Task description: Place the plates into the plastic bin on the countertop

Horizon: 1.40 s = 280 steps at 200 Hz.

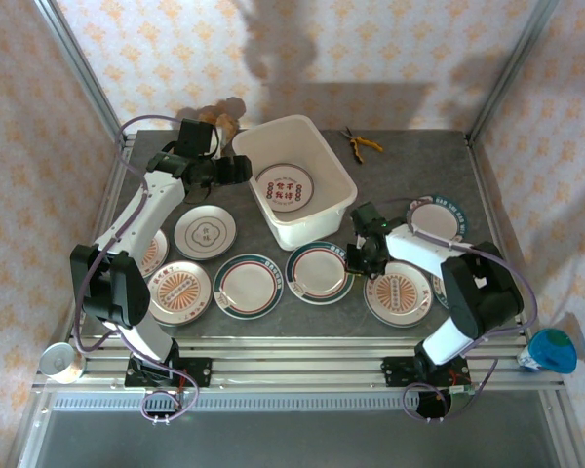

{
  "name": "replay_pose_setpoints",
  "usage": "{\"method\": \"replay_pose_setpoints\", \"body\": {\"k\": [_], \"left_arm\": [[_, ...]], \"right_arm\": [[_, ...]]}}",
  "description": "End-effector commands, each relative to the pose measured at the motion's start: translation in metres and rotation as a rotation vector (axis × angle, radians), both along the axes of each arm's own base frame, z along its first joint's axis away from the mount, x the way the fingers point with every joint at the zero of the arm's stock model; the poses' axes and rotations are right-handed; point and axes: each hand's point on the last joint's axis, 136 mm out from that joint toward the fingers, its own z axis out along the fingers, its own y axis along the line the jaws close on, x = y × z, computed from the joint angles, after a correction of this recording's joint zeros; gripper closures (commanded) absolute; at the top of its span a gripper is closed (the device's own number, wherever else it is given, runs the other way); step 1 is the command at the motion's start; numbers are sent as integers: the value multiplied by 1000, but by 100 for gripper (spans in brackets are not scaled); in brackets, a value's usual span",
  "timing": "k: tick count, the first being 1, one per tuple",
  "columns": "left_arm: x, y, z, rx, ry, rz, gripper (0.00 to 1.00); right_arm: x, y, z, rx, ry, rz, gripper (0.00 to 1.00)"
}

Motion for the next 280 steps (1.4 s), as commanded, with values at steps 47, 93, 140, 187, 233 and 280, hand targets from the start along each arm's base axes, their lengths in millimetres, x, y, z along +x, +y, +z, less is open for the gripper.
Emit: {"method": "replay_pose_setpoints", "body": {"k": [47,93,140,187,233,280], "left_arm": [[6,-3,5,-4,-32,1,11],[10,-5,7,-11,-44,2,11],[15,-6,16,-17,-64,-1,11],[20,-8,27,-22,-95,-8,11],[24,-9,28,-19,-97,-18,11],[25,-7,30,-2,-101,-20,10]], "right_arm": [[-8,-11,9,-36,-23,-36,96],[-5,-10,28,-6,-71,-53,100],[-5,-12,54,14,-115,-73,100],[3,-33,84,33,-177,-178,100],[13,-57,115,64,-252,-282,100],[25,-84,131,8,-291,-378,100]]}}
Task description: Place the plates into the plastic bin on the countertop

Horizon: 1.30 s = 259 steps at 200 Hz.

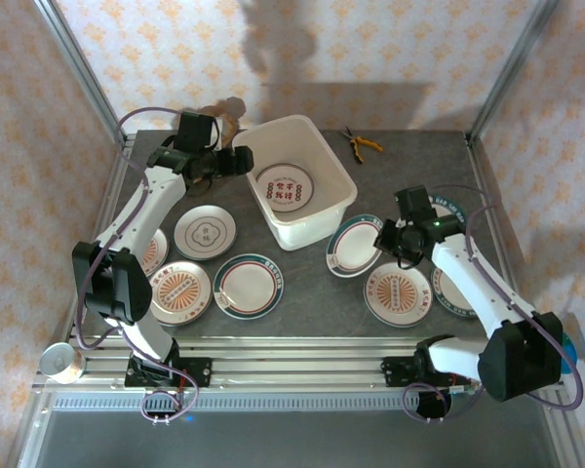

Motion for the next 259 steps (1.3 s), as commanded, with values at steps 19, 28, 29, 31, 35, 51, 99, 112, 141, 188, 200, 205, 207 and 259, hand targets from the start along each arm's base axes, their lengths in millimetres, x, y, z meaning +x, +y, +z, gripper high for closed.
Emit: {"method": "replay_pose_setpoints", "body": {"k": [19,28,29,31,35,51,99,112,141,188,200,205,207,259], "left_arm": [[8,0,12,19,-38,-16,10],[8,1,13,20,-39,-13,11],[8,1,12,20,-39,-13,11],[8,2,13,20,-40,-12,10],[8,2,13,20,-39,-10,11],[8,3,12,20,-38,-9,10],[11,11,4,29,-12,3,10],[12,15,2,20,-2,13,10],[15,26,0,7,-1,42,10],[19,36,-5,-27,17,69,10],[18,39,-7,-44,24,77,10],[18,40,-9,-52,26,80,10],[18,41,-9,-55,27,81,10],[10,56,-22,-67,60,113,10]], "right_arm": [[12,-19,35,-25,-97,-95,100],[15,-22,41,-28,-112,-108,100],[15,-22,41,-29,-114,-109,100],[16,-23,43,-30,-117,-113,100],[17,-24,45,-34,-122,-122,100],[21,-34,56,-58,-149,-166,100],[33,-68,106,-168,-281,-313,100],[38,-74,124,-181,-333,-351,100],[53,-81,170,-160,-479,-418,100],[97,-53,213,16,-596,-404,100],[107,-44,221,50,-616,-390,100],[110,-40,224,66,-625,-389,100],[112,-39,225,72,-628,-390,100],[143,9,252,181,-675,-328,100]]}}
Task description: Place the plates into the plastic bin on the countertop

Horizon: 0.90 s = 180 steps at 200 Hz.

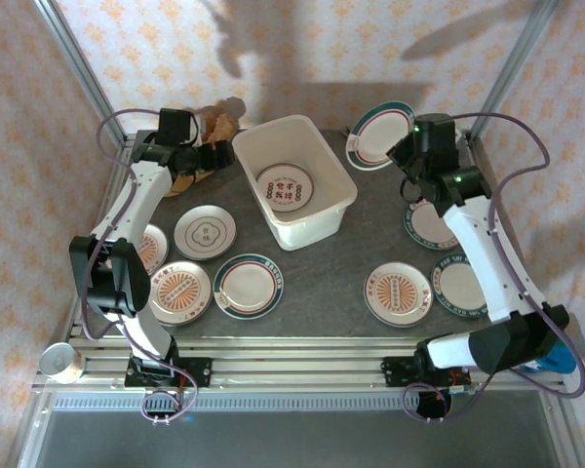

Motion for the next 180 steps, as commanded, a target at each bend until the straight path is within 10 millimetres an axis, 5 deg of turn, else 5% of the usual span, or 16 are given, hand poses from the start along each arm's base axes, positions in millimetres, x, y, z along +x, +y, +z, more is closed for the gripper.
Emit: {"method": "replay_pose_setpoints", "body": {"k": [1,50,90,180], "left_arm": [[-5,3,-8,-21,22,8,10],[-15,8,-14,-16,48,-5,10],[-27,13,-21,0,77,-12,10],[-40,25,-18,23,83,32,10]], "right_arm": [[19,26,49,94,-141,40,100],[46,103,42,157,-126,131,100],[53,149,14,200,-81,134,100],[39,176,-59,257,46,-71,100]]}}
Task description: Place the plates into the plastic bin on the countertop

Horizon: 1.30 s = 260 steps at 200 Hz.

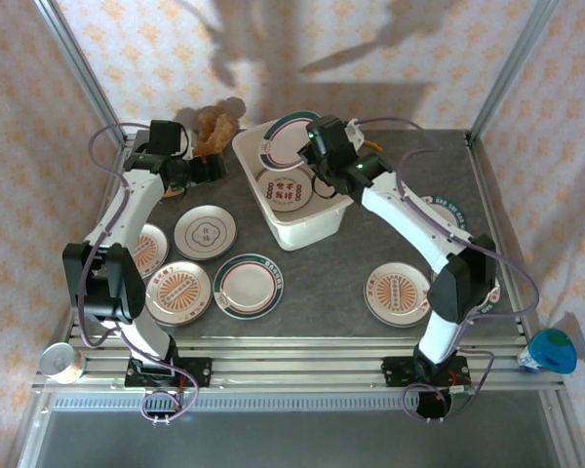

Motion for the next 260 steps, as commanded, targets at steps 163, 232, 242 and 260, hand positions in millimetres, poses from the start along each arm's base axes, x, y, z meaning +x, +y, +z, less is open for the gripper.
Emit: {"method": "replay_pose_setpoints", "body": {"k": [163,232,242,260], "left_arm": [[-11,10,5,18,39,29,10],[-10,14,1,49,61,26,10],[-10,15,1,56,66,25,10],[-10,15,-2,59,72,26,10]], "right_arm": [[23,23,-82,107,137,-257,100],[30,34,-120,73,214,-270,100],[28,33,-125,61,222,-276,100],[28,35,-133,65,230,-270,100]]}}
